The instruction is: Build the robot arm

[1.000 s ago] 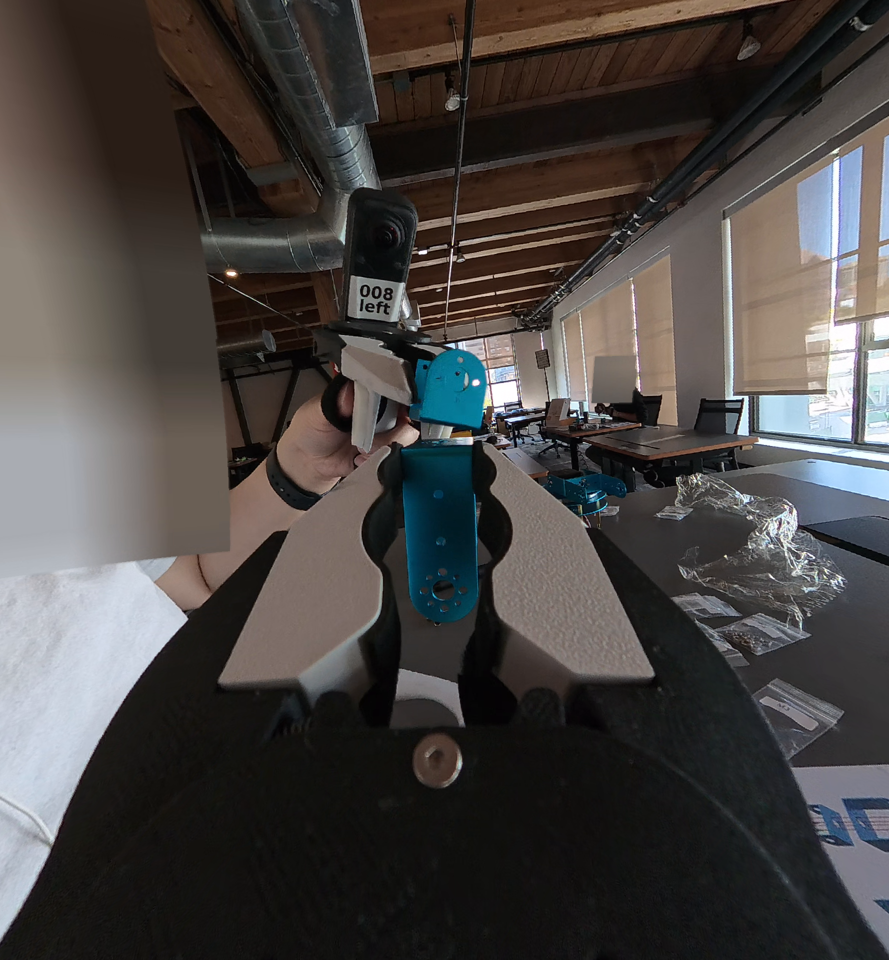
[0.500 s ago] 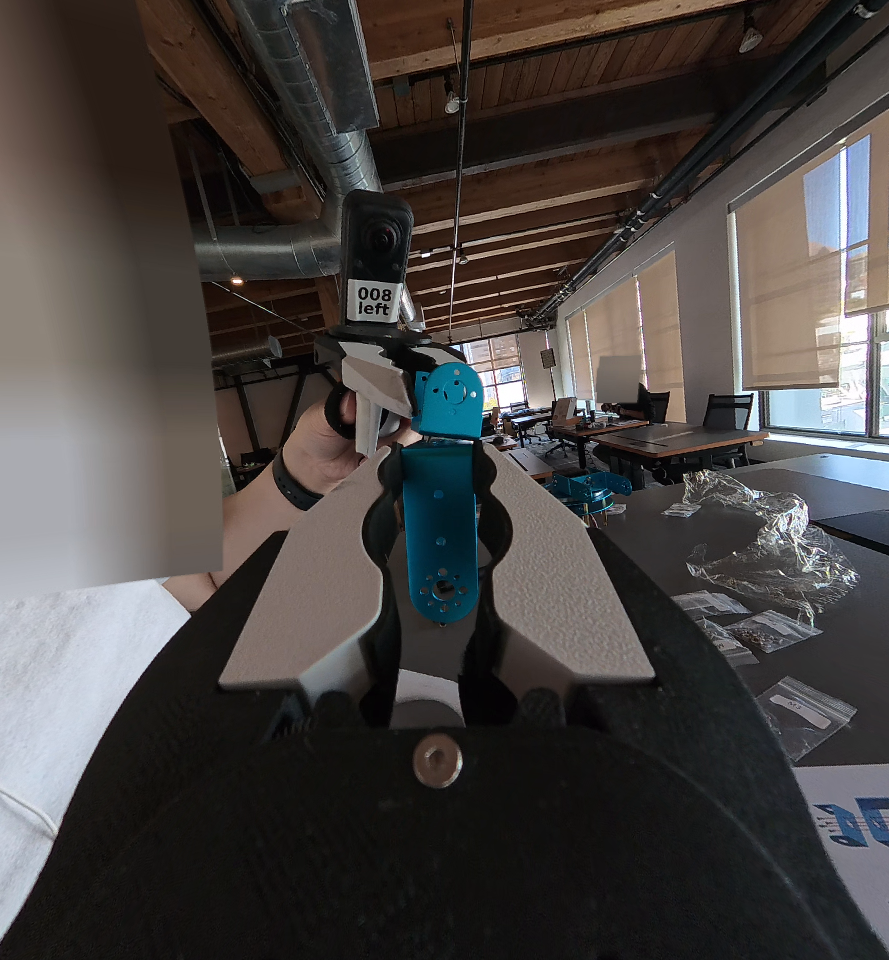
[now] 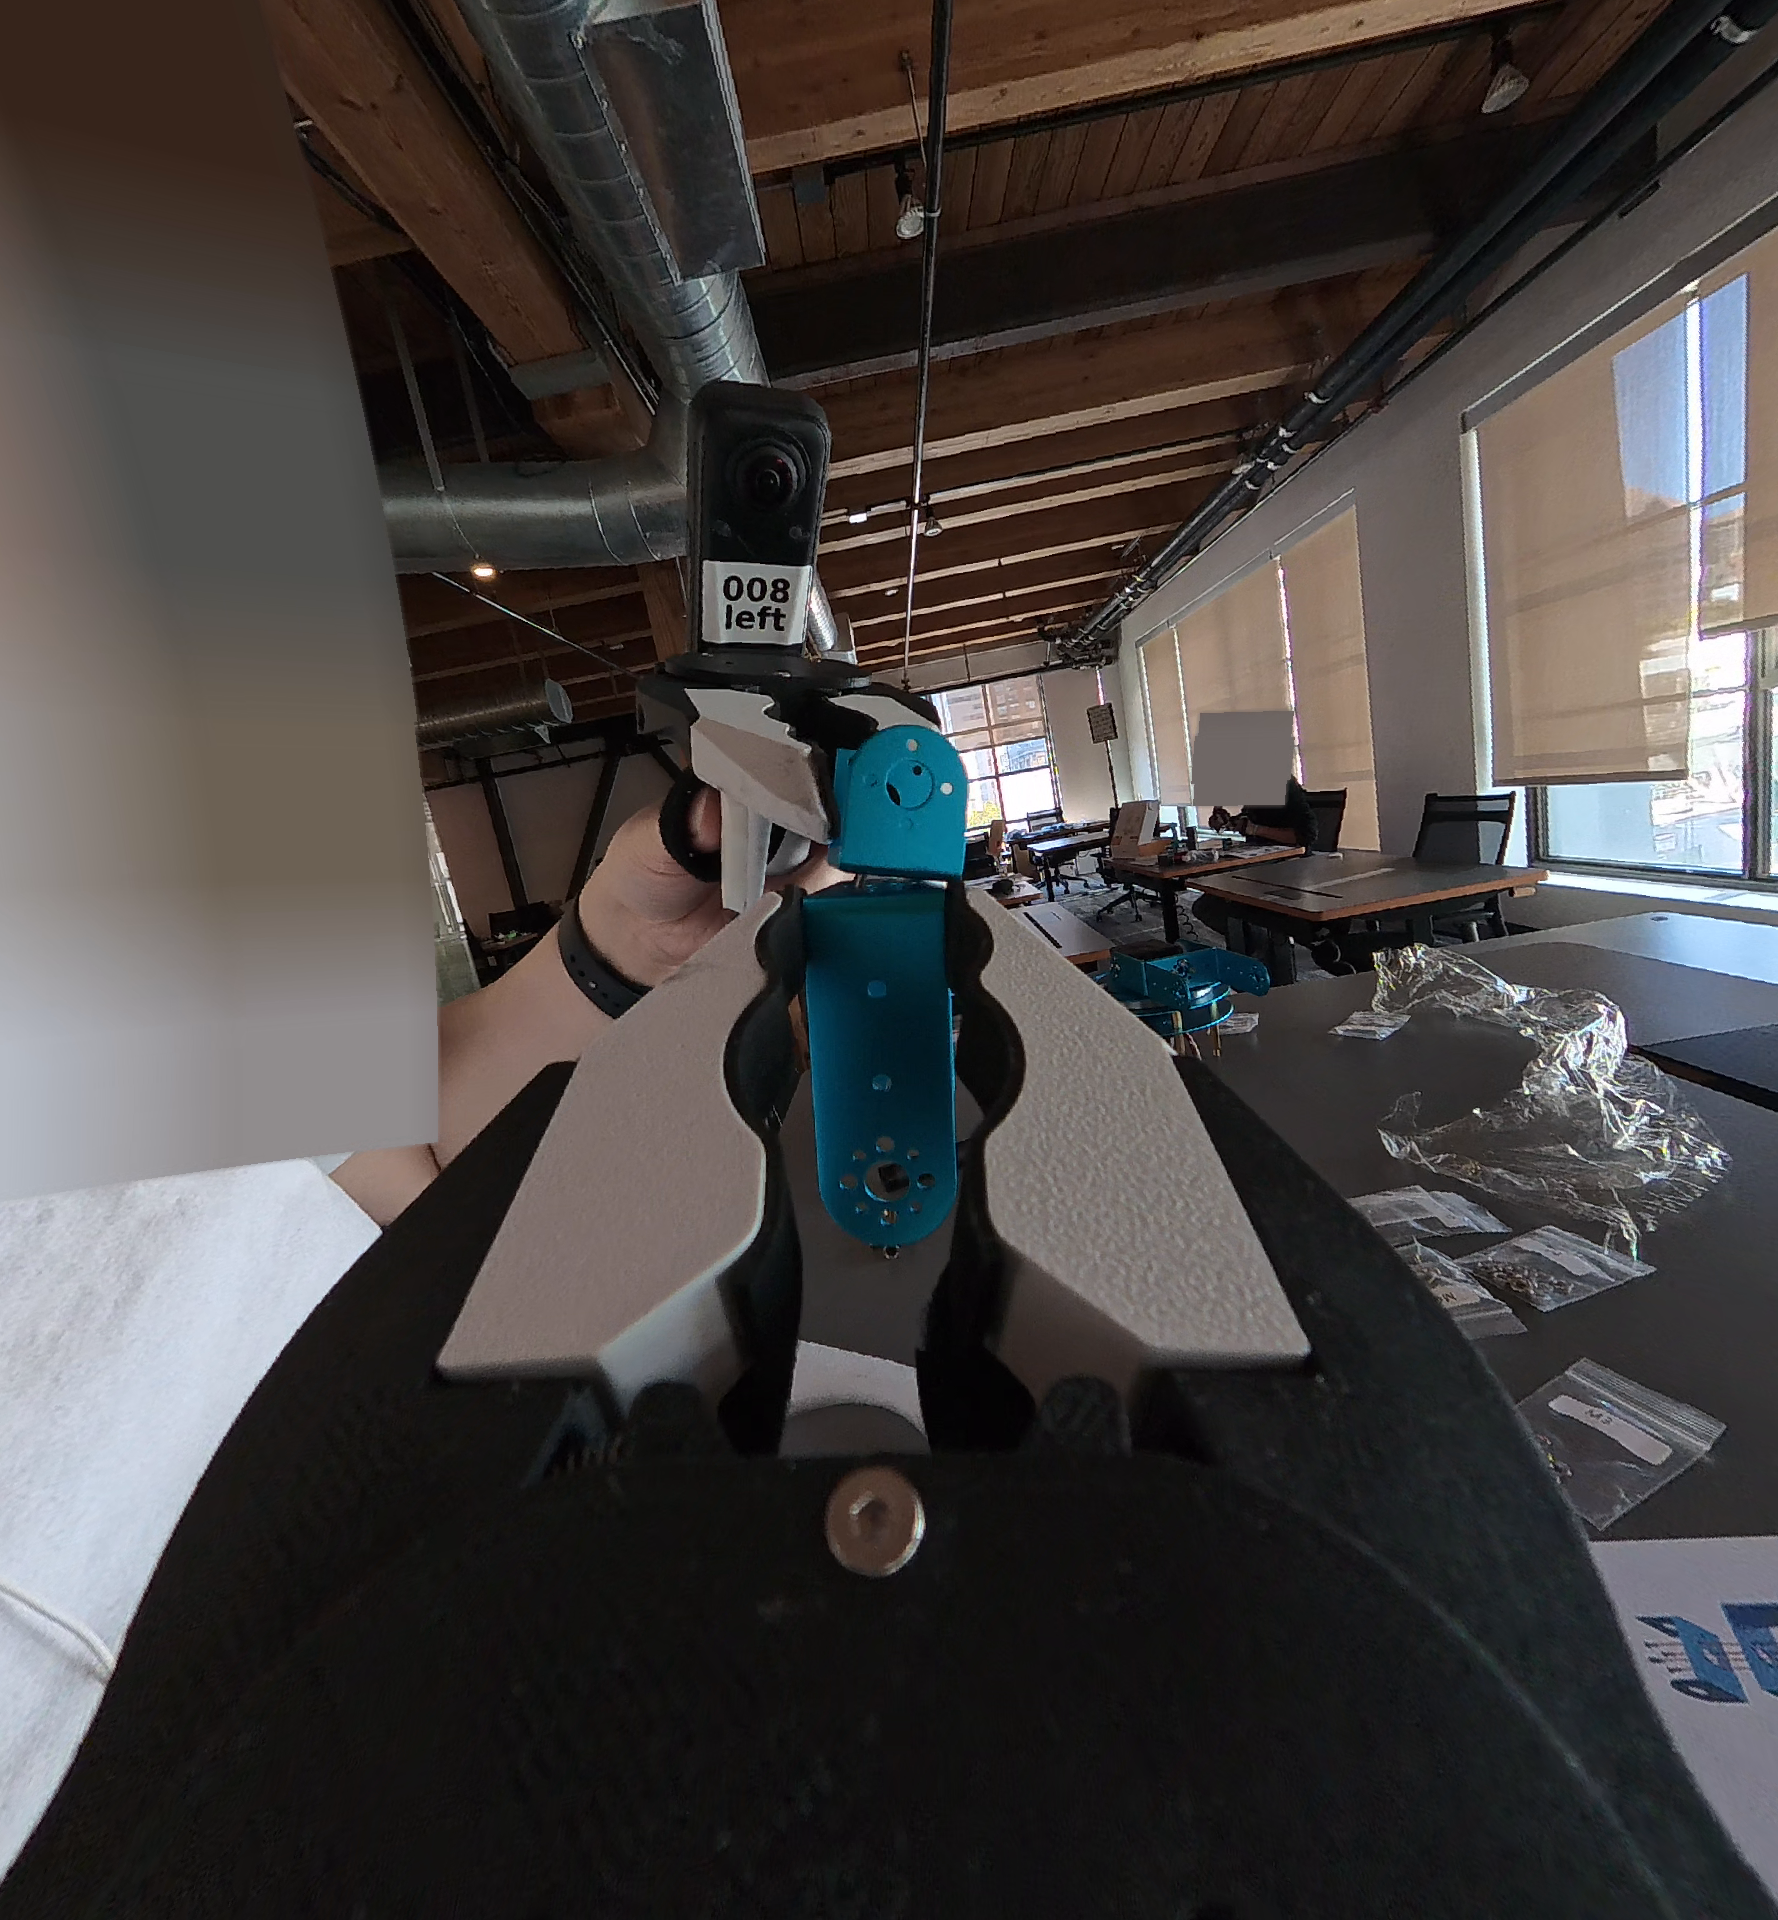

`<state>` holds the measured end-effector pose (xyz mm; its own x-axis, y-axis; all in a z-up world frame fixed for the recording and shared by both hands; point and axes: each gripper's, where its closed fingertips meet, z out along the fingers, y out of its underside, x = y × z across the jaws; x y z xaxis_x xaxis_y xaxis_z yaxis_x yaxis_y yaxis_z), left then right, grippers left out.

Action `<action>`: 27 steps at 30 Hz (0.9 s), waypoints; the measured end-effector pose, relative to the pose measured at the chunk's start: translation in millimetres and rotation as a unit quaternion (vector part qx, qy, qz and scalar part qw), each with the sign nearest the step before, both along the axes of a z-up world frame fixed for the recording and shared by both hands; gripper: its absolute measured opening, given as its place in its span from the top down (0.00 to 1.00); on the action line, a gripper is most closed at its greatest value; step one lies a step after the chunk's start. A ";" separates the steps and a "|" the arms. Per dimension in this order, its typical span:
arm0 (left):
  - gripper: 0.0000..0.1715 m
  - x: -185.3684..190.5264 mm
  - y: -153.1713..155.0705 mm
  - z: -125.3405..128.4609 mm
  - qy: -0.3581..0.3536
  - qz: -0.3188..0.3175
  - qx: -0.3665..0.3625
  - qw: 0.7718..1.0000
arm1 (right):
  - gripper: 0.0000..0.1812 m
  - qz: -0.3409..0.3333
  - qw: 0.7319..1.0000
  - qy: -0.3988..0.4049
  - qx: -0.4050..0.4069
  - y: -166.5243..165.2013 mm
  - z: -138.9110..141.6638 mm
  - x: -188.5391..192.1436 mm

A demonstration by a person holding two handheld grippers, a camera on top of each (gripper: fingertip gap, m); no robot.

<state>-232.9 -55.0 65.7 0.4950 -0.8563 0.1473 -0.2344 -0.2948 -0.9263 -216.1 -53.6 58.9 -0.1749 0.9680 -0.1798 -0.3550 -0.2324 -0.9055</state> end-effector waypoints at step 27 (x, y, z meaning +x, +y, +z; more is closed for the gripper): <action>0.89 3.3 2.5 2.9 0.047 -0.011 0.025 0.999 | 0.87 0.016 0.999 0.005 -0.028 1.2 3.6 2.7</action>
<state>-229.6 -52.5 68.6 0.4854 -0.8723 0.0585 -0.3262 -0.2428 -0.9136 -213.4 -52.4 62.4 -0.2067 0.9504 -0.2323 -0.3558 -0.2942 -0.8870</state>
